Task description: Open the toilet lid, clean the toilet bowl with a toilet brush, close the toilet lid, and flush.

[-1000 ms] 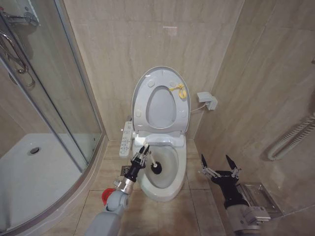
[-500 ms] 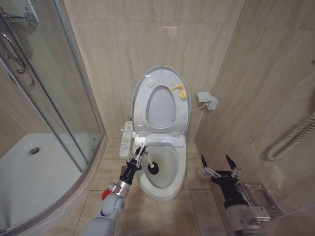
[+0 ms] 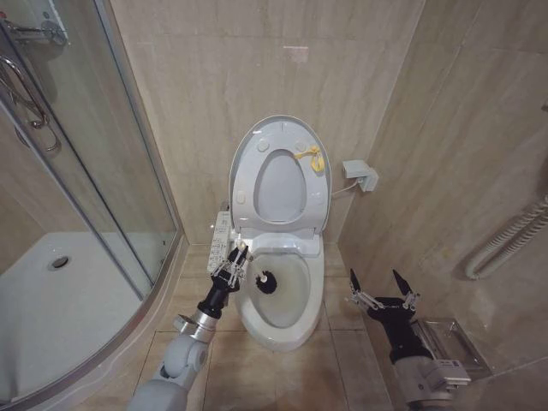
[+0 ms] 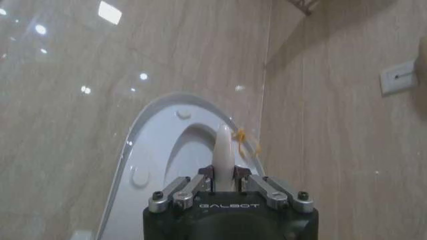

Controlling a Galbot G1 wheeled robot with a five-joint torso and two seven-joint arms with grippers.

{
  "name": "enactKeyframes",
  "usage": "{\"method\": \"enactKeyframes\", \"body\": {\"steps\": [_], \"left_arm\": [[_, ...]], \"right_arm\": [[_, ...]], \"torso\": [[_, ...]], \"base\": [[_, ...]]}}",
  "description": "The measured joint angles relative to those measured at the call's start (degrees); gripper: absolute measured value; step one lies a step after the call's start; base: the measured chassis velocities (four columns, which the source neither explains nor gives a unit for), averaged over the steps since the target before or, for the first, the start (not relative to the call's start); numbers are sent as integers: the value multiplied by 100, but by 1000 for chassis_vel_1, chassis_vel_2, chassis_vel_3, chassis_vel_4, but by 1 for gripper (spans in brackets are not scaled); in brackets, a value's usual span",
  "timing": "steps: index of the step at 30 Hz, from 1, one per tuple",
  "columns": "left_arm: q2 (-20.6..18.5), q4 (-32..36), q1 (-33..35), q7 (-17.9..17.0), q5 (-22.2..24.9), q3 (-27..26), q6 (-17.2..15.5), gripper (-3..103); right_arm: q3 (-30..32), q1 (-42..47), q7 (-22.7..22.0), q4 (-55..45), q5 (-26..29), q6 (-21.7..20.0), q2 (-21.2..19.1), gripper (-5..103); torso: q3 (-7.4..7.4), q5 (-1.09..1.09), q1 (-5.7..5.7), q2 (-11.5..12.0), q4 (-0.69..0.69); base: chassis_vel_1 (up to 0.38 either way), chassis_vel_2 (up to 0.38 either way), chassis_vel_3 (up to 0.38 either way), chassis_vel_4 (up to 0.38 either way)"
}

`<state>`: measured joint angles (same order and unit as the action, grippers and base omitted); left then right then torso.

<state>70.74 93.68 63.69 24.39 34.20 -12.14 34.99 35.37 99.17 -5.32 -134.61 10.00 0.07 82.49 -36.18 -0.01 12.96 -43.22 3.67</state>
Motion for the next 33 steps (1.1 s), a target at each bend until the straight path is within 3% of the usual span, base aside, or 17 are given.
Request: {"method": "enactKeyframes", "body": {"steps": [5,10,17,20,26,29,31,33], "left_arm": [[-267,691,481,-12,30,-316,-14,20],[-534,1615,1172,-201,-115,-970,-49,20],[-309,2240,2089,-313,-347,-1821,-65,20],[-37,2581,2862,-421,-409,-2326,-59,20],[392,2662,3476,-628,-706,-2633,53,20],[657,2215,3627,-716,-882,-2819,325,20],[674,2076,3615,-690,-868,-2868,395,20],[661,1517,3464,-552,-774,-3019,608,20]], "right_arm": [[0,0,0,0,0,0,0,100],[0,0,0,0,0,0,0,100],[0,0,0,0,0,0,0,100],[0,0,0,0,0,0,-1,100],[0,0,0,0,0,0,0,100],[0,0,0,0,0,0,0,100],[0,0,0,0,0,0,0,100],[0,0,0,0,0,0,0,100]], "torso": [[0,0,0,0,0],[1,1,-1,0,-1],[0,0,0,0,2],[1,1,-1,0,-2],[1,2,-1,-1,-1],[0,1,-1,0,0],[0,1,-1,0,0],[0,1,-1,0,0]], "base": [[0,0,0,0],[0,0,0,0],[0,0,0,0],[0,0,0,0],[0,0,0,0],[0,0,0,0],[0,0,0,0],[0,0,0,0]]}}
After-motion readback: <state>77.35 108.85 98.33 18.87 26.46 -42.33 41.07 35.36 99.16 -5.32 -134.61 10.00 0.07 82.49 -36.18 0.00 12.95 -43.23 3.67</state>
